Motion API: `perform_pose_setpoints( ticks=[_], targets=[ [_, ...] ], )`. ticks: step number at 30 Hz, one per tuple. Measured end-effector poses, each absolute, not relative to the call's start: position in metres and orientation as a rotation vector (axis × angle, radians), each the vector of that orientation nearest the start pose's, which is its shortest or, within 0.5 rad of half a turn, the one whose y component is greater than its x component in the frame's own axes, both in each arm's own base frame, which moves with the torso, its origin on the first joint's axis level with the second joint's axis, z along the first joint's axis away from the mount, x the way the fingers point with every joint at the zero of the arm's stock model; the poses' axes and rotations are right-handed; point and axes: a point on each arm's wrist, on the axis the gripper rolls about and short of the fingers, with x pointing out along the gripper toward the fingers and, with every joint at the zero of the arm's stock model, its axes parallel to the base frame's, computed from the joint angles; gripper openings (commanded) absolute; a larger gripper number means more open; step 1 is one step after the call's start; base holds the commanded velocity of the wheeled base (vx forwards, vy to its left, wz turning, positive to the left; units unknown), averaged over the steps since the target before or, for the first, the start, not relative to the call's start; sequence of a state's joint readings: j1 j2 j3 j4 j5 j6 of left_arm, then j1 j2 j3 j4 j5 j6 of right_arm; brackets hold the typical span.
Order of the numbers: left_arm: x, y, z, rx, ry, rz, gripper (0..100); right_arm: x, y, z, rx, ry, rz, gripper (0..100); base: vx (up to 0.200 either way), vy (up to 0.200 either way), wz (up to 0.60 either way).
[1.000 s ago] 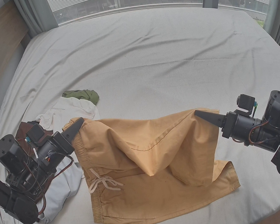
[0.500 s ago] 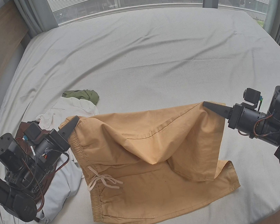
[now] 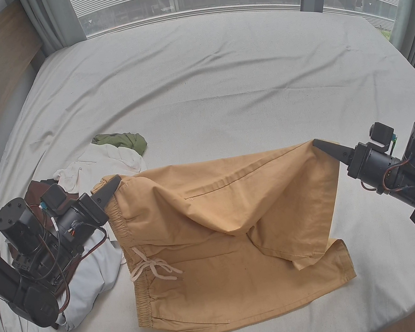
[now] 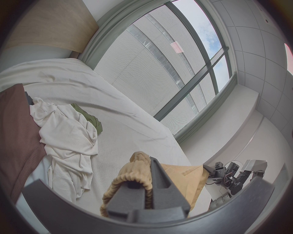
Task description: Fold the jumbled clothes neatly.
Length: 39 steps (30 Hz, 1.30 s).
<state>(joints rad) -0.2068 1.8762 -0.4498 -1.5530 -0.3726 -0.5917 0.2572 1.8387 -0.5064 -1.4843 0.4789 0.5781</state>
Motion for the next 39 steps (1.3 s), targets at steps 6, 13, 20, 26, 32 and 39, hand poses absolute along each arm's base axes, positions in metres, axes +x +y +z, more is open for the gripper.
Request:
perform_pose_setpoints(
  ticks=[6, 13, 20, 26, 32, 39],
  targets=[
    [0.283, -0.068, 0.136, -0.562, 0.049, -0.6, 0, 0.284, 0.08, 0.155, 0.532, 0.048, 0.745, 0, 0.0, 0.0, 0.0],
    [0.283, -0.069, 0.136, -0.56, 0.051, -0.603, 0, 0.288, 0.071, 0.159, 0.529, 0.029, 0.737, 0, 0.0, 0.0, 0.0],
    [0.281, -0.071, 0.136, -0.559, 0.053, -0.611, 0, 0.292, 0.059, 0.167, 0.529, -0.009, 0.726, 0, 0.0, 0.0, 0.0],
    [0.281, -0.071, 0.136, -0.558, 0.053, -0.612, 0, 0.293, 0.051, 0.173, 0.535, -0.034, 0.709, 0, 0.0, 0.0, 0.0],
    [0.282, -0.071, 0.136, -0.558, 0.051, -0.612, 0, 0.294, 0.048, 0.176, 0.532, -0.05, 0.702, 0, 0.0, 0.0, 0.0],
    [0.282, -0.071, 0.137, -0.557, 0.045, -0.613, 0, 0.294, 0.048, 0.177, 0.532, -0.054, 0.7, 0, 0.0, 0.0, 0.0]
  ],
)
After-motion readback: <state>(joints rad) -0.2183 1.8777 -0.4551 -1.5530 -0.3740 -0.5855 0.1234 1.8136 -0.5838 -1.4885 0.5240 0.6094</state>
